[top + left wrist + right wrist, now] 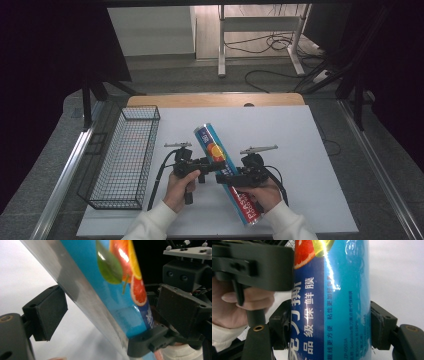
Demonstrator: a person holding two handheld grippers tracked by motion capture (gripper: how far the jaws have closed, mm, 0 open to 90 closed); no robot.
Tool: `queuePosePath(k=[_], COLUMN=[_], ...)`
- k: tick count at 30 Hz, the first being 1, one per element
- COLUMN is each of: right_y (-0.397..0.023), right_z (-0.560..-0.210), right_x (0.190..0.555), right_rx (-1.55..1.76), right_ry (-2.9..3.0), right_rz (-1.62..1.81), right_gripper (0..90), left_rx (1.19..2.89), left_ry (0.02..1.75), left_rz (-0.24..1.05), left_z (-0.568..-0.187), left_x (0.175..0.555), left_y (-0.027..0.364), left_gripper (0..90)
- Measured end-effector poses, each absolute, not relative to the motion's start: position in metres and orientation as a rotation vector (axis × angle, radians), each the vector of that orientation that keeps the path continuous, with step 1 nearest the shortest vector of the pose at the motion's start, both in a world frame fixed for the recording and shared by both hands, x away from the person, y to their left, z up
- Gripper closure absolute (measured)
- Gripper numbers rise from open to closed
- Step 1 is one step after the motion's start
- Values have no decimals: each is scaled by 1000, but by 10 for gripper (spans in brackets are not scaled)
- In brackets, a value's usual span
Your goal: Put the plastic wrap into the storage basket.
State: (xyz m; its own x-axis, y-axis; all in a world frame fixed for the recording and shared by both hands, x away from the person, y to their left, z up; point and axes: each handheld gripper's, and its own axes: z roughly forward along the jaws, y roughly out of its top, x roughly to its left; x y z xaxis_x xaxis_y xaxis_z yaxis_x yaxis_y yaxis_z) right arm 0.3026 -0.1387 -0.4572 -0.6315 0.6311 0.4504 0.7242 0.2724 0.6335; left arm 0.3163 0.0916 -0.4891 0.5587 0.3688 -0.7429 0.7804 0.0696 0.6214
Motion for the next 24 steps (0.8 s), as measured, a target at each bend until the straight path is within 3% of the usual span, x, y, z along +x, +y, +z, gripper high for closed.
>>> queuePosePath(k=[7,10,24], right_y=[-130,-126,-124], right_z=[-458,-457,-460], right_x=[300,298,298], right_rx=[-1238,-1219,-1180], right_ry=[-2453,-2483,-2442], right_rz=[-1328,-1331,-1383], right_gripper=[318,318,281], left_rx=[1493,1487,1465], left_ry=[1001,1005,995], left_rz=[-533,-548,-563], left_z=[-496,-497,-492], left_x=[324,326,325], left_y=[89,91,98], left_gripper=[152,233,308])
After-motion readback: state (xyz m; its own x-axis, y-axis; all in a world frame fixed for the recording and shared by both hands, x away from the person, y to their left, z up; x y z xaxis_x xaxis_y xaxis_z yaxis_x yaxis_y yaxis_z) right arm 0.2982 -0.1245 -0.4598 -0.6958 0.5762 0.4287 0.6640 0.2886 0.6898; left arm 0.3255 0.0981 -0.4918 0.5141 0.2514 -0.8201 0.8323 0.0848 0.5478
